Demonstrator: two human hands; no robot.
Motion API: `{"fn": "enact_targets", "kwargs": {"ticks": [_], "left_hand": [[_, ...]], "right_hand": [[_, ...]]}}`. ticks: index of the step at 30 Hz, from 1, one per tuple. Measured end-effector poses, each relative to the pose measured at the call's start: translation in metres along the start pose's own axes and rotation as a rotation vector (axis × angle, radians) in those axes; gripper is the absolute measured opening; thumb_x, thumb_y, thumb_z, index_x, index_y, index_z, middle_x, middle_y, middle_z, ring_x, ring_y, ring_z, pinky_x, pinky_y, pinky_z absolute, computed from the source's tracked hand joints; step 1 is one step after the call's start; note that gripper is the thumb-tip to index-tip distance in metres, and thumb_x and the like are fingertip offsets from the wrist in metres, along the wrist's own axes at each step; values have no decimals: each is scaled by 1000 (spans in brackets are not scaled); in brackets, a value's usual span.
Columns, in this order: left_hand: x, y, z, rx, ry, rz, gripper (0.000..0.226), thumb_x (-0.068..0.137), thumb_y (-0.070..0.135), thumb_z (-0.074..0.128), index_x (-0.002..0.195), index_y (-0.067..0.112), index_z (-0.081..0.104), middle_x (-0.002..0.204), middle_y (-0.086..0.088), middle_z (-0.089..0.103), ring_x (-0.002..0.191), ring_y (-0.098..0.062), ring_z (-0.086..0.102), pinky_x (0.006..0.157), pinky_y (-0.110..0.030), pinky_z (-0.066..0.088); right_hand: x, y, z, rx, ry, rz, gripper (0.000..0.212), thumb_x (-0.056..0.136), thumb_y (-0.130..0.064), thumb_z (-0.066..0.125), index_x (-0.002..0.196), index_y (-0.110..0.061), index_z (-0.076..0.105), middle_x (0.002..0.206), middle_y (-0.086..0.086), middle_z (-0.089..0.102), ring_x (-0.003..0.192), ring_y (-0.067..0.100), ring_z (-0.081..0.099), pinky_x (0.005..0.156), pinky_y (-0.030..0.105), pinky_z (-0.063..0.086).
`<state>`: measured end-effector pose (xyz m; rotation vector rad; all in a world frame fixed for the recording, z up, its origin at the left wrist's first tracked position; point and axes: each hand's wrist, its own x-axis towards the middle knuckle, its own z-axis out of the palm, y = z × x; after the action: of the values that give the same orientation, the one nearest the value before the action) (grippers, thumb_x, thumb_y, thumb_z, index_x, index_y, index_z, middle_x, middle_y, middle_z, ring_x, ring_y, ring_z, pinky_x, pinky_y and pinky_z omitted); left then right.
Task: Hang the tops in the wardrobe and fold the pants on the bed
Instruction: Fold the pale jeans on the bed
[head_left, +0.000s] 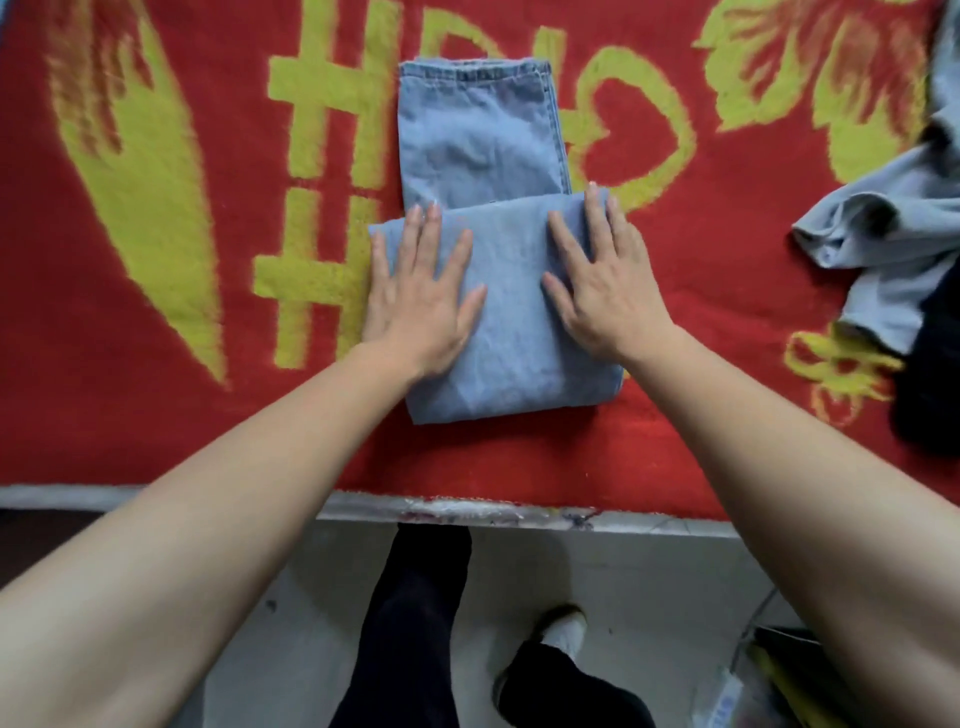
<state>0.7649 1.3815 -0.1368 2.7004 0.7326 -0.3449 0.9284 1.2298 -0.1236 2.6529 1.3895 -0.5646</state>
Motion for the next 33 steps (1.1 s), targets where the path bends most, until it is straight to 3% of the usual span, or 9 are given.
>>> {"fn": "enact_targets", "kwargs": {"ticks": [2,6,14,18,22,25,28,33], "left_hand": [[7,-13,16,83,-101,27,72,98,62,15,157,26,-6,164,-11,-17,151,-25,-18,120,-55,-10],[29,-28,35,119,-148,48,74,91,70,-3,147,31,-31,159,-8,-33,146,-23,-31,112,-52,-26],[37,-31,32,92,-218,47,75,88,74,-3,139,36,-43,151,-5,-46,139,-20,-43,107,-50,-33],[32,-27,22,61,-221,39,76,92,72,9,149,35,-26,159,-6,-32,146,-21,-31,114,-51,-23],[29,-22,5,-20,-67,25,68,99,57,34,157,25,18,165,-8,11,152,-23,8,119,-56,2],[38,-23,-5,-56,49,-41,62,98,45,46,149,11,35,147,-11,41,138,-27,34,114,-53,18],[46,-20,-8,-43,52,-111,54,98,44,46,141,12,44,132,-12,47,124,-31,41,104,-48,24],[47,-11,-9,24,60,-148,41,102,44,34,120,15,58,113,-11,52,106,-30,45,90,-46,28]], "right_hand": [[4,1,14,-21,-103,41,68,102,-54,26,160,-27,3,166,14,-14,153,35,-11,122,54,7],[28,6,34,-27,-241,91,70,99,-64,13,156,-35,-17,161,4,-33,149,31,-27,121,57,-6],[37,10,35,31,-326,101,72,97,-68,15,154,-40,-19,158,1,-39,148,30,-31,118,58,-12],[32,9,29,57,-265,78,72,98,-65,21,158,-37,-8,163,3,-29,151,32,-21,120,59,-5],[26,12,18,105,-73,47,80,93,-62,46,159,-27,18,166,11,6,146,38,20,113,54,25],[37,21,8,237,-33,88,94,86,-64,58,159,-23,16,163,12,15,140,37,29,109,51,30],[46,28,2,263,1,41,80,92,-61,54,156,-22,25,156,12,28,135,37,35,109,49,32],[47,32,-10,476,46,136,51,99,-50,52,141,-21,48,122,12,45,103,40,59,92,44,46]]}}
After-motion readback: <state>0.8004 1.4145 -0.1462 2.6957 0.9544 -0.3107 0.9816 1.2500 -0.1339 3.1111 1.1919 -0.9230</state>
